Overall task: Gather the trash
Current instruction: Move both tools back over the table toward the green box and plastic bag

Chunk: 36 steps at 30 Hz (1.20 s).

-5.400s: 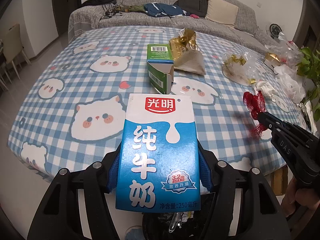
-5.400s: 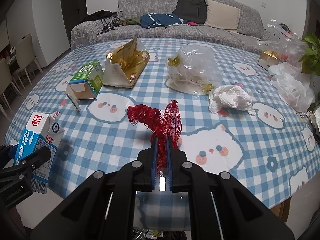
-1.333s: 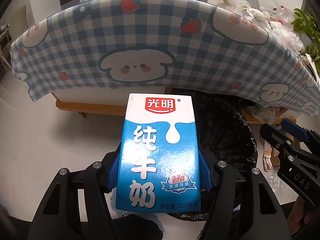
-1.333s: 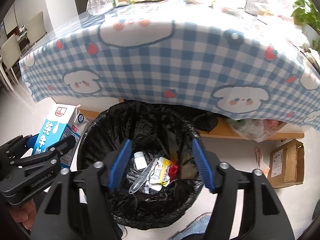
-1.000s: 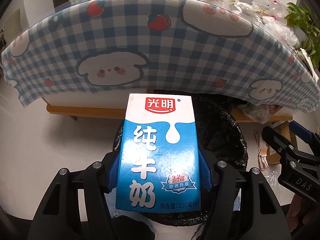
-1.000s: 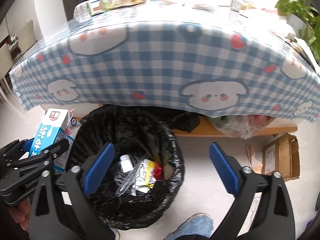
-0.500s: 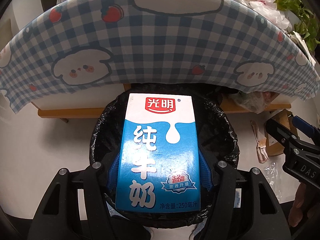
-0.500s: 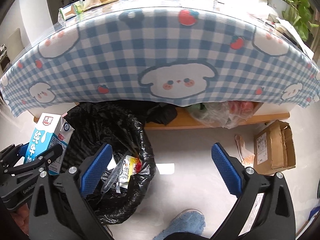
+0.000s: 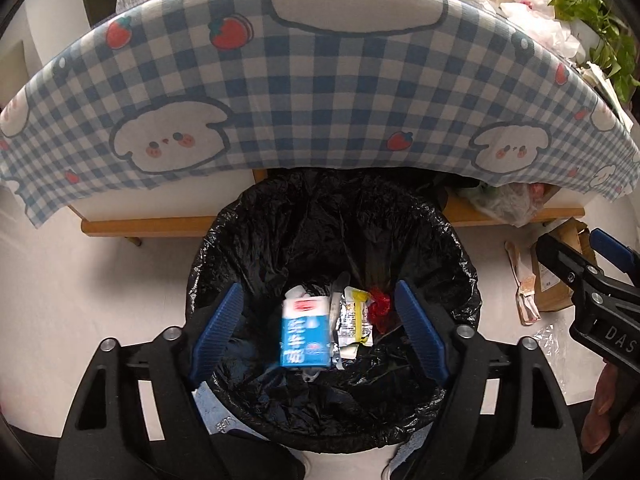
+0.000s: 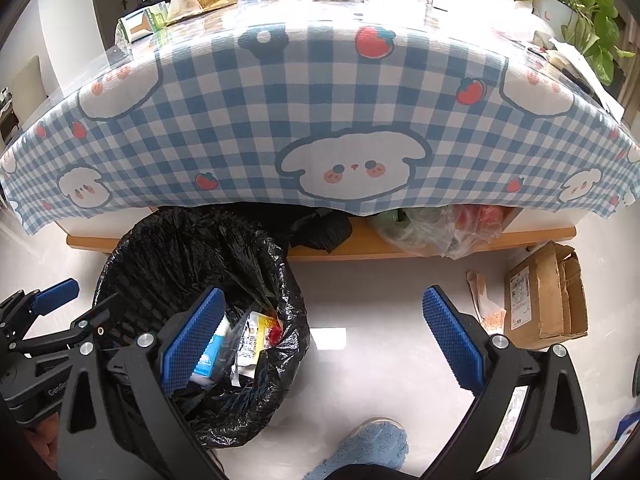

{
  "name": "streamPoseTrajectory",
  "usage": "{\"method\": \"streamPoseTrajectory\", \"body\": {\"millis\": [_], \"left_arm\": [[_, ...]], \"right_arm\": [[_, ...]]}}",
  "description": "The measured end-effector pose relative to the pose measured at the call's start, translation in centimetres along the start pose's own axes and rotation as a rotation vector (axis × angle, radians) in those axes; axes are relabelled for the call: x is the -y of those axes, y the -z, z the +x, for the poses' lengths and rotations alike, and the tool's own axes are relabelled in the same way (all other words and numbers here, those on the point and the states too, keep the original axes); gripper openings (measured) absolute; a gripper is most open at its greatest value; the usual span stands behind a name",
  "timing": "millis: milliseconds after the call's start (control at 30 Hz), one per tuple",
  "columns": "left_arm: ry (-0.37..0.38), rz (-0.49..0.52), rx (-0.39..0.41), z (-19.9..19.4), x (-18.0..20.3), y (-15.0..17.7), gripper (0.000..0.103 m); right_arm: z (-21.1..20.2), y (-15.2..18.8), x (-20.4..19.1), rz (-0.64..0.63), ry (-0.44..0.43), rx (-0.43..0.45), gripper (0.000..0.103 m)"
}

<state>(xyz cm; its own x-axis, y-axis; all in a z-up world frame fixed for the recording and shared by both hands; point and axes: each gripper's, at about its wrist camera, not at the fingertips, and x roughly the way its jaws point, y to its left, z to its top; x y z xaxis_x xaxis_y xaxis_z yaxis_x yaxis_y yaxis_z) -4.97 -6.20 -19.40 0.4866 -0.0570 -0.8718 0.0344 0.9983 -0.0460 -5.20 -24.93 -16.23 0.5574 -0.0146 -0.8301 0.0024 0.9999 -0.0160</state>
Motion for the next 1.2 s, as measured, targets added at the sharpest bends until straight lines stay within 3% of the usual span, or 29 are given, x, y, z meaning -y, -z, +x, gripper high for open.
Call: {"method": "streamPoseTrajectory", "body": {"millis": [67,333,833,1200], "left_arm": [[0.001,0.001,0.005,-0.4,0.0,-0.1,0.087],[0.008,0.008,0.06,-3.0,-0.3,-0.7,0.096],[0.007,0.007,0.111,-7.2,-1.4,-3.1,0.097],[0.011,0.005,0.142,-9.0,-1.8,-6.7,0.097]], "right_arm": [[-0.3,-0.2,0.0,0.001,0.0,0.006,0.095],[-2.1,-1.0,0.0,0.001,0.003,0.037,0.095],[-5.6,-3.7,-0.2,-0.007,0.006,0.098,0.095],[-7.4,-6.9,-0.5,-0.002,0.021,0.163,0.095]]}}
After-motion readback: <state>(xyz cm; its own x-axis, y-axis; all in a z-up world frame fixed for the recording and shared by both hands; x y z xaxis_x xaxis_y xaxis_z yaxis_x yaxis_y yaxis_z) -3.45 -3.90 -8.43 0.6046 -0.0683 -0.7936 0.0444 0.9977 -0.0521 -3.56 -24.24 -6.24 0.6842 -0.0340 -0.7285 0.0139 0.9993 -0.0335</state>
